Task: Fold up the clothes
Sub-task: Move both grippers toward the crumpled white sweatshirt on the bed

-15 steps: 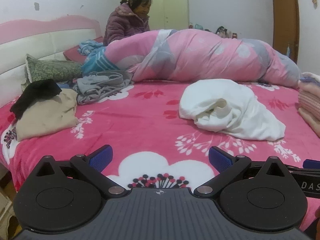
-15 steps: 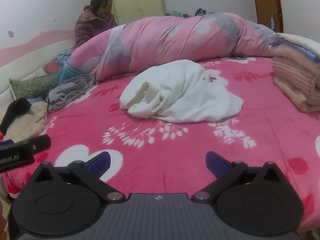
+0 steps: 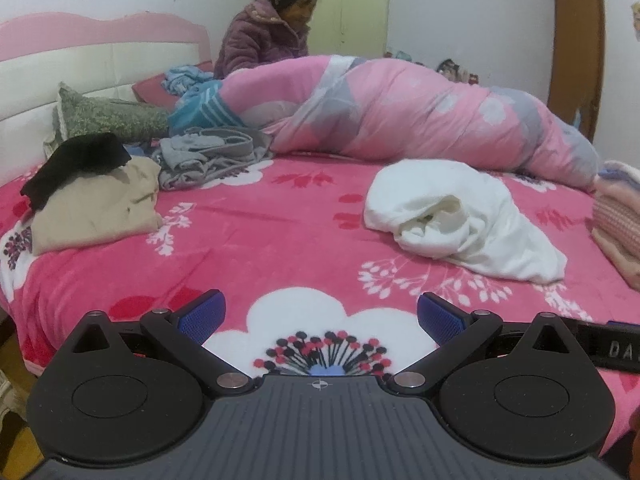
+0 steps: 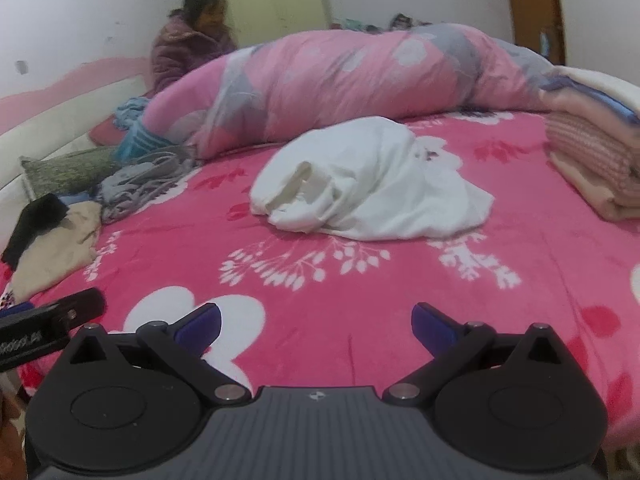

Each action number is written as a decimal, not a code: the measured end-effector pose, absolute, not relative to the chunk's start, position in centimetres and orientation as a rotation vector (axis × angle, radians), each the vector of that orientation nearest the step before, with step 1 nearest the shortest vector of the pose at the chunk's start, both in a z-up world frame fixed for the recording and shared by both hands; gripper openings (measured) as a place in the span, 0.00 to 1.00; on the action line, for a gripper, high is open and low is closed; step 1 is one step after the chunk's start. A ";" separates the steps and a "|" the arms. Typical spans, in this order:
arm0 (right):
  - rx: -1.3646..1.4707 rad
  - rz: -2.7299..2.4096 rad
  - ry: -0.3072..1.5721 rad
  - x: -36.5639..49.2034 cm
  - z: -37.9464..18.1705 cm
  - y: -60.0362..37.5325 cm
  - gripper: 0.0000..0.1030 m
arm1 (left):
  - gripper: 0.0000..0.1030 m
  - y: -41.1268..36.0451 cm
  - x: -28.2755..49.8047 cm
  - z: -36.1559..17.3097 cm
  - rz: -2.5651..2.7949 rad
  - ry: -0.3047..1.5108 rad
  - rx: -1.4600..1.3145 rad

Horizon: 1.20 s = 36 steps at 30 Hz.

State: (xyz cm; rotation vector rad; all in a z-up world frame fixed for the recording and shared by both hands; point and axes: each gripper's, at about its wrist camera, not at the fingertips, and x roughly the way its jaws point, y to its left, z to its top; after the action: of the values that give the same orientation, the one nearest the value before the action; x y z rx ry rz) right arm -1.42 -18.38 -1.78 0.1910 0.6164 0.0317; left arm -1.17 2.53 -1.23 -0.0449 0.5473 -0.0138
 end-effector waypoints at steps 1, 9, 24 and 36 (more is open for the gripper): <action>0.195 0.020 0.614 -1.6 -1.8 -18.4 1.00 | 1.00 2.5 -1.0 -1.3 -0.018 0.566 -0.038; 0.104 -0.138 0.711 -1.5 -2.5 -18.6 1.00 | 1.00 2.5 -0.5 -1.6 -0.071 0.603 -0.127; 0.119 -0.229 0.622 -2.1 0.3 -18.5 1.00 | 1.00 2.2 -0.1 -0.4 -0.135 0.598 -0.135; 0.132 -0.199 0.630 -2.6 0.8 -17.0 1.00 | 1.00 2.6 -0.8 -0.1 -0.070 0.575 -0.065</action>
State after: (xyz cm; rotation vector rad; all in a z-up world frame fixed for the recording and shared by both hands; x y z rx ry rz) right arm -2.62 -17.04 0.83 0.1319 0.6298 -0.1992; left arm -0.83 2.60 -0.08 -0.0650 0.5753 -0.0698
